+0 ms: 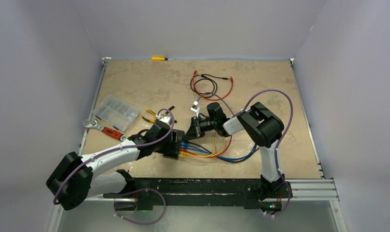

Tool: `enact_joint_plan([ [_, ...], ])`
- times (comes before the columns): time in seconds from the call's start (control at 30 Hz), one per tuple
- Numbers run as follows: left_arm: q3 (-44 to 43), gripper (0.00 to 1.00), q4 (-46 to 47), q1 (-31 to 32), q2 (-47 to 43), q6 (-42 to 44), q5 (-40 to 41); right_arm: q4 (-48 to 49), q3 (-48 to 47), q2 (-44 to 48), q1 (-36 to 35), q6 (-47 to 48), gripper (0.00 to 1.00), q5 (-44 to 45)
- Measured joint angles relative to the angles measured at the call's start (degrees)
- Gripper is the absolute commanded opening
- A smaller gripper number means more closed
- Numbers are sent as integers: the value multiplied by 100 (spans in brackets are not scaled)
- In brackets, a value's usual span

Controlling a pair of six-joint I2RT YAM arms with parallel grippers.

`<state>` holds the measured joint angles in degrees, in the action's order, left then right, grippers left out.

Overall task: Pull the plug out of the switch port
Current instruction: Place the connector at the center of the board.

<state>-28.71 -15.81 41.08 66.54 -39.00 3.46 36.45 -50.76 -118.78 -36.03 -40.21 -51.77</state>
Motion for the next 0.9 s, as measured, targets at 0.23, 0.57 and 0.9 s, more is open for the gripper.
enact_joint_plan([
  [0.23,-57,0,-111,44,0,-249,140,-199,63,203,-24,199,0,162],
  [0.57,-133,0,-275,66,42,-409,326,-321,299,466,-13,393,0,358],
  [0.9,-166,0,-463,-20,42,-490,748,-691,647,695,133,518,0,431],
])
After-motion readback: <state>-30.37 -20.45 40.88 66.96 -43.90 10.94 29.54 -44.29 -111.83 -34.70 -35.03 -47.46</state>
